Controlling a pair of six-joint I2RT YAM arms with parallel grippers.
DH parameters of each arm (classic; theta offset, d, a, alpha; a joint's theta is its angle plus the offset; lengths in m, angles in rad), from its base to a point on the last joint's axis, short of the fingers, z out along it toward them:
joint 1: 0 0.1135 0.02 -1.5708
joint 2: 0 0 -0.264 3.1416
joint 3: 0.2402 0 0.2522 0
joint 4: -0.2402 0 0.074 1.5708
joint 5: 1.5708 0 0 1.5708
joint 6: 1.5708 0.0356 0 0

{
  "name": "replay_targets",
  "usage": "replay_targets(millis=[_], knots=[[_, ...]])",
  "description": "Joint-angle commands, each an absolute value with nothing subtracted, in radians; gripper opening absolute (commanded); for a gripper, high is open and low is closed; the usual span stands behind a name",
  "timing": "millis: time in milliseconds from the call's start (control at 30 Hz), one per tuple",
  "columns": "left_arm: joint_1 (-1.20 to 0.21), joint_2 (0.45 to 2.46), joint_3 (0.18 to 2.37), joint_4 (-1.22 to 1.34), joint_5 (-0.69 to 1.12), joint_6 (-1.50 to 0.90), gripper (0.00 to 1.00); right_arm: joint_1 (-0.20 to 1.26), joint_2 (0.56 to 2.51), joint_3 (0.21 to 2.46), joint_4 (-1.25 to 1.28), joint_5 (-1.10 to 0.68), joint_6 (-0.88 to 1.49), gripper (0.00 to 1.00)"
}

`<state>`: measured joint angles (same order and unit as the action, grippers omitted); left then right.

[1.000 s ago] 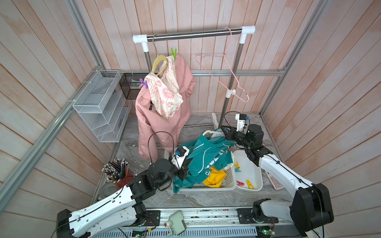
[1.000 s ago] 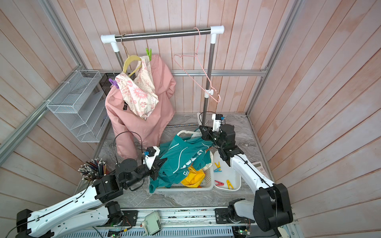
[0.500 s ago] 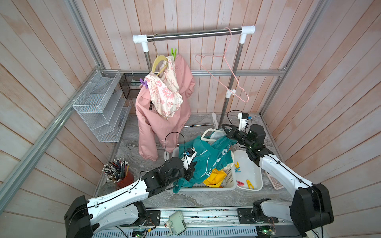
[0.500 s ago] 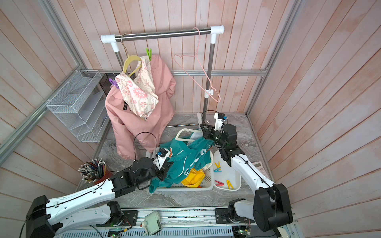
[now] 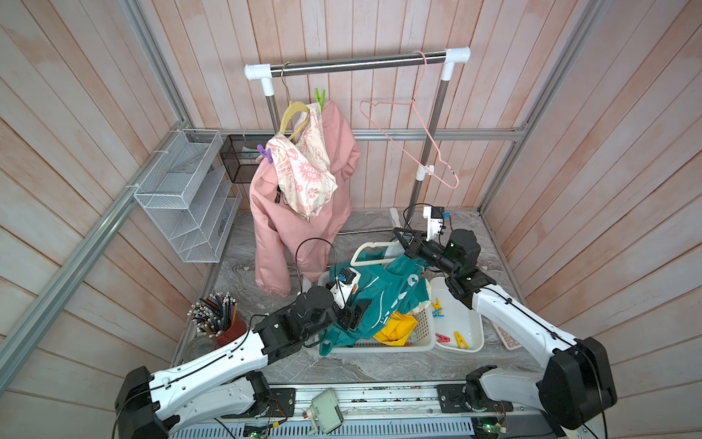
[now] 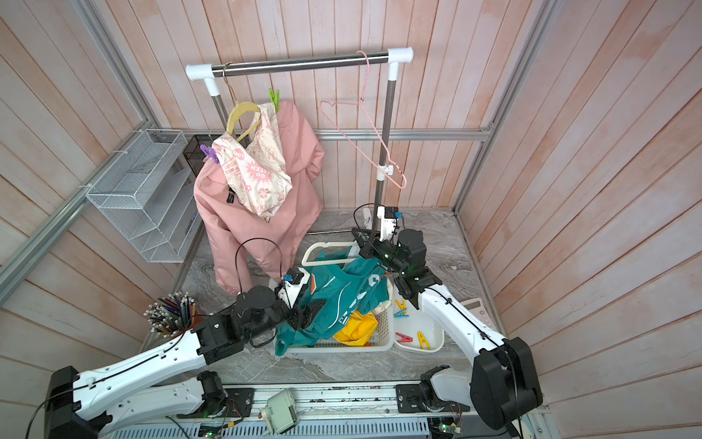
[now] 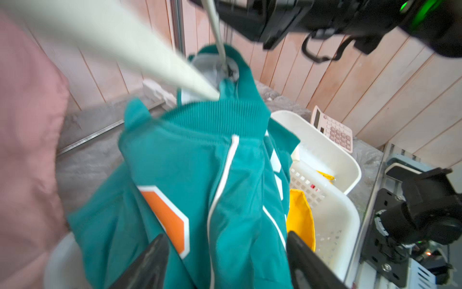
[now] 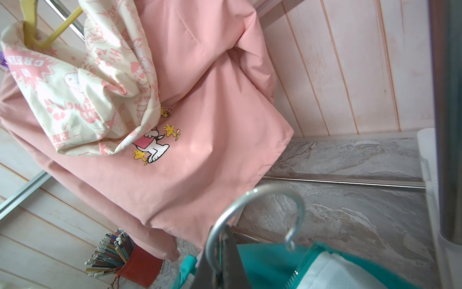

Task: Remove the clothespins securing jackets to the hanger
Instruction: Remove the jacket from the hanger.

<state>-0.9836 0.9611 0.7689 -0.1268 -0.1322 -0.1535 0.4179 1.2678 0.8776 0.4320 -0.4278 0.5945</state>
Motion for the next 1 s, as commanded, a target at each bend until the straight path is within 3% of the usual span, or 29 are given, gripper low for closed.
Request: replay_targets(millis=[0,400,633,867,967], knots=[[-0.983,0.91,0.834,-0.125,-0.186,-0.115,0.83,0.431,1.258,0.913,0.475,-0.421,0.547,0.0],[-0.971,0.949,0.981,-0.182,-0.289,0.022,0.85,0.461,1.261,0.924,0.469,-0.423,0.512,0.0],[-0.921,0.991,1.017,-0.179,-0.221,0.071,0.71,0.469,1.256,0.931,0.459,-0.429,0.501,0.0],[-0.909,1.006,1.043,-0.16,-0.197,0.116,0.65,0.474,1.255,0.934,0.452,-0.436,0.491,0.0],[-0.904,1.019,1.059,-0.166,-0.175,0.124,0.54,0.475,1.255,0.937,0.449,-0.442,0.488,0.0]])
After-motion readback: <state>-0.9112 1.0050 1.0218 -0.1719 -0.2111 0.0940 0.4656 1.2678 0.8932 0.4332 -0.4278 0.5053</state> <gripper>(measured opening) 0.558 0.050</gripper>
